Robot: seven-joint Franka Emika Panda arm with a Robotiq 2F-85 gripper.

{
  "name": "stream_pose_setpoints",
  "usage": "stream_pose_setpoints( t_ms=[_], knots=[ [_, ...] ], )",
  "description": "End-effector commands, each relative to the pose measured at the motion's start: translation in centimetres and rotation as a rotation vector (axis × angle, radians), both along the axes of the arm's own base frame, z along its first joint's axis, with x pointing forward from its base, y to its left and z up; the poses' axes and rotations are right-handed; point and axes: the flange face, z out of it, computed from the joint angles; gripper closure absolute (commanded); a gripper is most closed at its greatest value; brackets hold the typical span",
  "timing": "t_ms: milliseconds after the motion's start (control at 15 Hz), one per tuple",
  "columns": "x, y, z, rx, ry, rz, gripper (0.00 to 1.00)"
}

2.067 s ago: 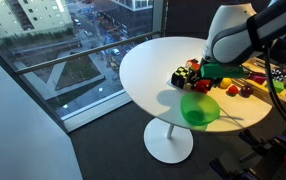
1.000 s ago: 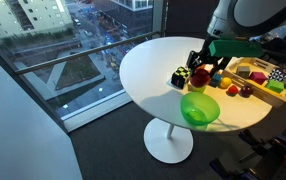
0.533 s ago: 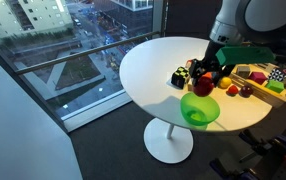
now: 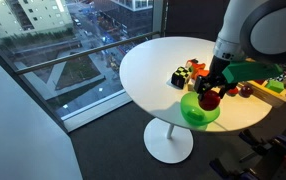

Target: Slide the green bowl slightly backwards, pick up the red apple and put it in the green bowl

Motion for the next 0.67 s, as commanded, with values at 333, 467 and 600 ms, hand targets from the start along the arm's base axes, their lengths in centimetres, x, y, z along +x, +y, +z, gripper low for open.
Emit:
stream_pose_setpoints(
  t_ms=[333, 467, 600],
  knots=[
    [-1.9, 0.4, -2.4, -0.002, -0.062, 0.033, 0.43],
    [-2.0, 0.5, -3.0, -0.005, -0.072, 0.035, 0.43],
    [-2.1, 0.5, -3.6, -0.01, -0.072, 0.036, 0.43]
  ],
)
